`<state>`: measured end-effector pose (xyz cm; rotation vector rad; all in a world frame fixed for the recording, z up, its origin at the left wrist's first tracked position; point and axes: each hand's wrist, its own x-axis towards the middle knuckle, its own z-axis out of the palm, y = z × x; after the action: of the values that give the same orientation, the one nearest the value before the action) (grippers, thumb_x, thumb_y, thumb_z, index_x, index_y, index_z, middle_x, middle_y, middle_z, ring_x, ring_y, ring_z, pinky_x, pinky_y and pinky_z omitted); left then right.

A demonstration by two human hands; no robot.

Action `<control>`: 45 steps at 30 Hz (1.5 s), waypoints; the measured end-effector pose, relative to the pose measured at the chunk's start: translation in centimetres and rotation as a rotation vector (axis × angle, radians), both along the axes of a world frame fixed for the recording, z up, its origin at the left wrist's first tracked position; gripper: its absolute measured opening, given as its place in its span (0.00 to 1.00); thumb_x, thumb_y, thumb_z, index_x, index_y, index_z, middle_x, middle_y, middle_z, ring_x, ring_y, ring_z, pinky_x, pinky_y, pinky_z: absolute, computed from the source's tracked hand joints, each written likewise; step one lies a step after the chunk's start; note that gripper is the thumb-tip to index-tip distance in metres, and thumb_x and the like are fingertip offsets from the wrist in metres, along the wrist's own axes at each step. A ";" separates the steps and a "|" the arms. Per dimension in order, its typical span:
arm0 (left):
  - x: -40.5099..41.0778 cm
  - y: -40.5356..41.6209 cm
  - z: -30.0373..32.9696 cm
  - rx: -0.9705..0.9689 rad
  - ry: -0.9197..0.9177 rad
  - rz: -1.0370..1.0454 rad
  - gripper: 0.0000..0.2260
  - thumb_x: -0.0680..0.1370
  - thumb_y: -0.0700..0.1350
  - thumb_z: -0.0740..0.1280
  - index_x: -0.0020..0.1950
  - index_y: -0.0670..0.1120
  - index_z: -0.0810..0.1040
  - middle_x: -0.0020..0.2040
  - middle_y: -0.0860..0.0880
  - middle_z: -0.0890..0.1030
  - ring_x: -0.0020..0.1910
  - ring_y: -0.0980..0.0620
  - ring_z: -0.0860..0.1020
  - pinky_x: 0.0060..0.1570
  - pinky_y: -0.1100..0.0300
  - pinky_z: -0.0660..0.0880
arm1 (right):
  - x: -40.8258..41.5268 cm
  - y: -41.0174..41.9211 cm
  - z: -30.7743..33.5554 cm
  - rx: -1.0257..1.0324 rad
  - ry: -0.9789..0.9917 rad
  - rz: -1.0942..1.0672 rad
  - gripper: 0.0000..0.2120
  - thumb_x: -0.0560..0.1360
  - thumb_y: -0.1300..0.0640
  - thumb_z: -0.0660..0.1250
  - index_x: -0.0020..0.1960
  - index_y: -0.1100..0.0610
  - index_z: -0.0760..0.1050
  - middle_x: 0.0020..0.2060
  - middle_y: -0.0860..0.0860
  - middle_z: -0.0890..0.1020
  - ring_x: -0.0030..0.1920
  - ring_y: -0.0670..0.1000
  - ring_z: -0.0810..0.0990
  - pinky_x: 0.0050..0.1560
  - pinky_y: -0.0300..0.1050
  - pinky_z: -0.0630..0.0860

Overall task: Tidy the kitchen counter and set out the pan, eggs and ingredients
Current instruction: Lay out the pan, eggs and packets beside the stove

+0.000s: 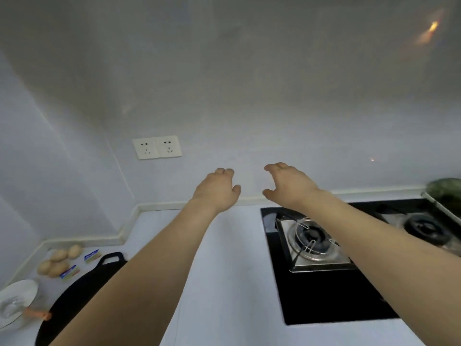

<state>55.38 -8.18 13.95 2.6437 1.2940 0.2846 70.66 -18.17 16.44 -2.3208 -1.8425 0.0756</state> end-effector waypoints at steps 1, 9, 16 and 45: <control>0.7 -0.2 0.1 0.006 -0.004 -0.027 0.23 0.81 0.51 0.58 0.74 0.43 0.63 0.71 0.44 0.67 0.68 0.43 0.68 0.64 0.50 0.69 | 0.4 -0.5 0.2 0.004 -0.005 -0.018 0.31 0.76 0.50 0.64 0.74 0.56 0.59 0.69 0.54 0.68 0.66 0.57 0.69 0.64 0.50 0.69; 10.9 -7.3 0.8 0.006 -0.011 -0.322 0.23 0.81 0.51 0.58 0.74 0.44 0.64 0.71 0.44 0.67 0.68 0.44 0.68 0.65 0.50 0.69 | 7.2 -13.0 0.8 0.018 -0.027 -0.322 0.30 0.76 0.50 0.64 0.74 0.56 0.59 0.69 0.54 0.69 0.65 0.57 0.71 0.63 0.51 0.71; 18.9 -19.3 3.0 0.047 -0.018 -0.541 0.22 0.81 0.50 0.57 0.73 0.44 0.64 0.71 0.43 0.67 0.68 0.43 0.68 0.64 0.52 0.69 | 11.5 -27.5 1.8 0.069 -0.033 -0.559 0.25 0.75 0.50 0.64 0.69 0.56 0.66 0.64 0.54 0.72 0.61 0.57 0.73 0.57 0.51 0.73; 34.8 -62.6 6.9 0.092 -0.065 -0.984 0.23 0.81 0.50 0.57 0.74 0.43 0.64 0.72 0.43 0.67 0.69 0.44 0.67 0.63 0.54 0.66 | 19.9 -71.8 5.0 0.096 -0.131 -1.010 0.26 0.76 0.51 0.61 0.72 0.55 0.61 0.67 0.53 0.70 0.65 0.56 0.71 0.60 0.48 0.70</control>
<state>90.16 -70.76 20.81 2.9261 -0.1308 0.2591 90.55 -90.01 21.40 -2.9102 -0.5064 -0.2917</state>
